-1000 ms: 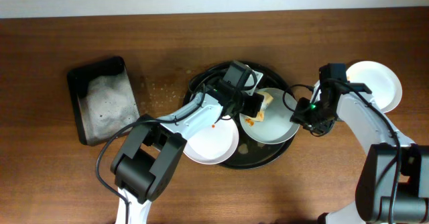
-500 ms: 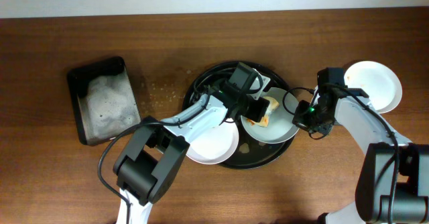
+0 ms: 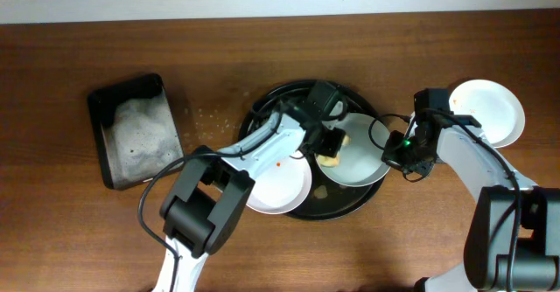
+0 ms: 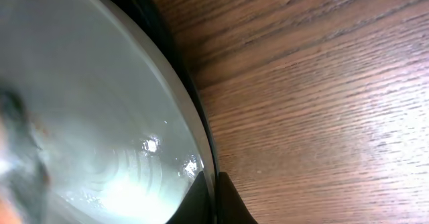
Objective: Clean dirty plates on tray and stack at the side
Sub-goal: 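Tilt the plate up with the right gripper and scrub it with sponge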
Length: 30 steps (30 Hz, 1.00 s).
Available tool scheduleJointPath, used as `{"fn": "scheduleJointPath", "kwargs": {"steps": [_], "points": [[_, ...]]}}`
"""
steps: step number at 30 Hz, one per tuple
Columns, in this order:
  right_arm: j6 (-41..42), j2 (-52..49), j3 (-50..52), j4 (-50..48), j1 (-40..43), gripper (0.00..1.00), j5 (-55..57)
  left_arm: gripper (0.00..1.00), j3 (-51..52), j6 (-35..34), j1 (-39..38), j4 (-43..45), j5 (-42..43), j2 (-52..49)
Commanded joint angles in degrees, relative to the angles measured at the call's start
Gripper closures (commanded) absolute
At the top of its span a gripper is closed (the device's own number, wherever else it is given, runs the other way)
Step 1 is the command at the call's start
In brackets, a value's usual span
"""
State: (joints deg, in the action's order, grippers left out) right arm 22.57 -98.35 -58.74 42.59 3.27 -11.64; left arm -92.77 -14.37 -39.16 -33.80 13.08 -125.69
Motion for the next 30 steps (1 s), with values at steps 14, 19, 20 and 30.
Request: {"fn": "scheduleJointPath", "kwargs": {"steps": [14, 19, 20, 30], "points": [[0.48, 0.48, 0.44, 0.04, -0.26, 0.96, 1.38, 1.0, -12.09, -15.3, -1.53, -6.95, 10.12, -8.22], [0.48, 0.48, 0.44, 0.04, -0.26, 0.96, 1.36, 1.0, -12.11, -15.61, -2.34, -8.7, 5.03, -11.96], [0.48, 0.48, 0.44, 0.0, -0.26, 0.96, 1.36, 1.0, -12.13, -15.63, -2.49, -10.34, 1.36, -11.89], [0.48, 0.48, 0.44, 0.0, -0.24, 0.96, 1.38, 1.0, -19.89, -15.5, -2.47, -24.11, -24.17, -11.87]]}}
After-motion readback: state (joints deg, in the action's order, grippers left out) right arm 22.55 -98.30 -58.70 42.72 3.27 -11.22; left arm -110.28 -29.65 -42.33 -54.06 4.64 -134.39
